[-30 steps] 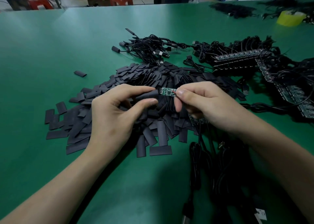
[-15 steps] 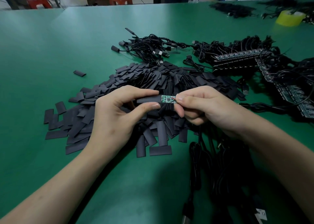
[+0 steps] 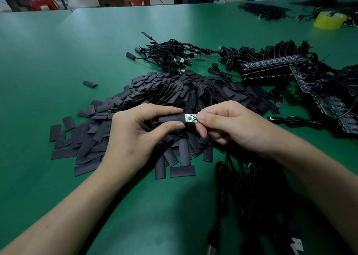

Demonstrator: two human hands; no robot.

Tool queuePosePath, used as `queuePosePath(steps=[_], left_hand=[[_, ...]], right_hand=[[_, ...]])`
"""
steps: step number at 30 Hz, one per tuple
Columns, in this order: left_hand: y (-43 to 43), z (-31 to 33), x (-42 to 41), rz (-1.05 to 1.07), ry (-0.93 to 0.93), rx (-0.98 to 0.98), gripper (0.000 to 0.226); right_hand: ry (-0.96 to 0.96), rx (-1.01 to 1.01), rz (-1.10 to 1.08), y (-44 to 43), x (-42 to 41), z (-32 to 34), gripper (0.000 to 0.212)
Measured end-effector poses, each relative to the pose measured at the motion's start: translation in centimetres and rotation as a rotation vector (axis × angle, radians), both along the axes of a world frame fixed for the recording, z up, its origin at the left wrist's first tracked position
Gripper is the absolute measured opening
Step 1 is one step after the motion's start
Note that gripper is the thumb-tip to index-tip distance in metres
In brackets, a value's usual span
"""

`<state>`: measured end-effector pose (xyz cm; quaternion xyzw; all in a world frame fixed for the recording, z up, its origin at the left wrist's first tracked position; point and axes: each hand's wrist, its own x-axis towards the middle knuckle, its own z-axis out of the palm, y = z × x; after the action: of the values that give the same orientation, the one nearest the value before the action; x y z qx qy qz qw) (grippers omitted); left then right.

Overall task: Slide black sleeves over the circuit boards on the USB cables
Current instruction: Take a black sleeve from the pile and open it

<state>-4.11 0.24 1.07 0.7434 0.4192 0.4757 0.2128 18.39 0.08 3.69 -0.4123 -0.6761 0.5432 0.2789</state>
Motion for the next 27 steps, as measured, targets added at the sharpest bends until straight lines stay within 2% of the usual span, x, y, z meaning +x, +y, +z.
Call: queuePosePath(steps=[3, 8, 15, 20, 22, 25, 26, 27], left_hand=[[0.2, 0.0, -0.1, -0.034, 0.023, -0.035, 0.027], [0.2, 0.0, -0.1, -0.076, 0.039, 0.021, 0.028], [0.0, 0.2, 0.1, -0.074, 0.032, 0.041, 0.030], [-0.4, -0.1, 0.6, -0.115, -0.035, -0.088, 0.026], [-0.5, -0.2, 0.8, -0.112, -0.054, -0.095, 0.024], [-0.4, -0.1, 0.9, -0.096, -0.112, -0.103, 0.021], [-0.3, -0.1, 0.9, -0.085, -0.132, -0.109, 0.020], [-0.2, -0.1, 0.9, -0.072, -0.148, -0.114, 0.020]], right_hand=[[0.019, -0.019, -0.004, 0.0, 0.0, 0.0, 0.042], [0.104, -0.093, 0.001, 0.0, 0.3, 0.1, 0.039], [0.103, -0.125, 0.026, 0.0, 0.7, 0.5, 0.037], [0.033, -0.076, 0.068, -0.2, 0.1, 0.1, 0.038], [-0.022, 0.000, 0.028, -0.3, 0.0, 0.0, 0.038], [-0.223, 0.366, -0.154, -0.5, -0.2, -0.1, 0.016], [-0.203, 0.449, -0.224, -0.5, -0.2, -0.1, 0.006], [-0.164, 0.514, -0.269, -0.7, -0.2, 0.0, 0.006]])
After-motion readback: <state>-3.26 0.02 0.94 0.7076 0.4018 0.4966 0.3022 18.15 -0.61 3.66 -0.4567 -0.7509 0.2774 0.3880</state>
